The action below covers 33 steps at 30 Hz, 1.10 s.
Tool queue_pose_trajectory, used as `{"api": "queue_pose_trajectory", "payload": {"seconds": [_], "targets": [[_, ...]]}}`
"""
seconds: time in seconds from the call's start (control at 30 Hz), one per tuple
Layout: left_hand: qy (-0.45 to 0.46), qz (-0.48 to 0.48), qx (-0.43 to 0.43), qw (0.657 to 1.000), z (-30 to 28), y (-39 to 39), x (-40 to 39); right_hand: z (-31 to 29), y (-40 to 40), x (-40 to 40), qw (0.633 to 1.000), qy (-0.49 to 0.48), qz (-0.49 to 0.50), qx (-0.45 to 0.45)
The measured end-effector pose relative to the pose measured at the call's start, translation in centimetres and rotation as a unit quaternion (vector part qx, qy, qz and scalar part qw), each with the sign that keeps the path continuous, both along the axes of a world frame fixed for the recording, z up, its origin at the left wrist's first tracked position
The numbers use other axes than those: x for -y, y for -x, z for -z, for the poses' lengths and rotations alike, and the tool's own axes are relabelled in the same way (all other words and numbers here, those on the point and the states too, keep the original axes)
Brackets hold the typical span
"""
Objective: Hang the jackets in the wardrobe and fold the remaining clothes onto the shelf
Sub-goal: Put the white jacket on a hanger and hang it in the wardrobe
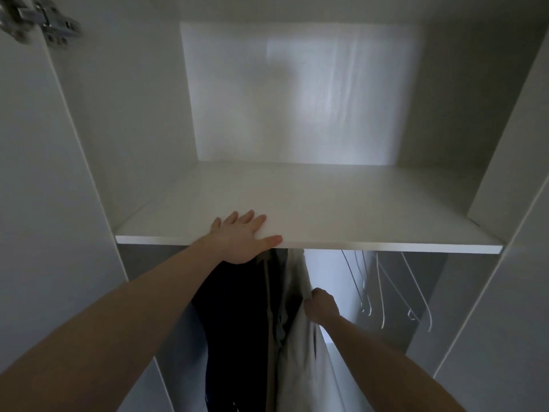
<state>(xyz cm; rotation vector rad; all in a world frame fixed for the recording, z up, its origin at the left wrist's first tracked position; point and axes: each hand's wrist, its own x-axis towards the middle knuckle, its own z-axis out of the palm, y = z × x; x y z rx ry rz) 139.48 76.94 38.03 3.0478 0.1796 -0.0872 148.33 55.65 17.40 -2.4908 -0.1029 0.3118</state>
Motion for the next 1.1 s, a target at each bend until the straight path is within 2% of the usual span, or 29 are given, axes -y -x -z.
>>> {"api": "queue_pose_trajectory", "payload": {"seconds": [0.2, 0.57, 1.1], "targets": [[0.000, 0.001, 0.002, 1.000, 0.1, 0.0, -0.2, 0.6, 2.8, 1.7, 1.000, -0.016, 0.021, 0.014], [0.005, 0.002, 0.011, 1.000, 0.6, 0.4, -0.2, -0.5, 3.9, 6.3, 0.984, -0.064, 0.113, 0.125], [0.004, -0.010, 0.025, 1.000, 1.5, -0.3, -0.7, -0.3, -3.8, 10.1, 0.991, 0.010, 0.131, 0.035]]}}
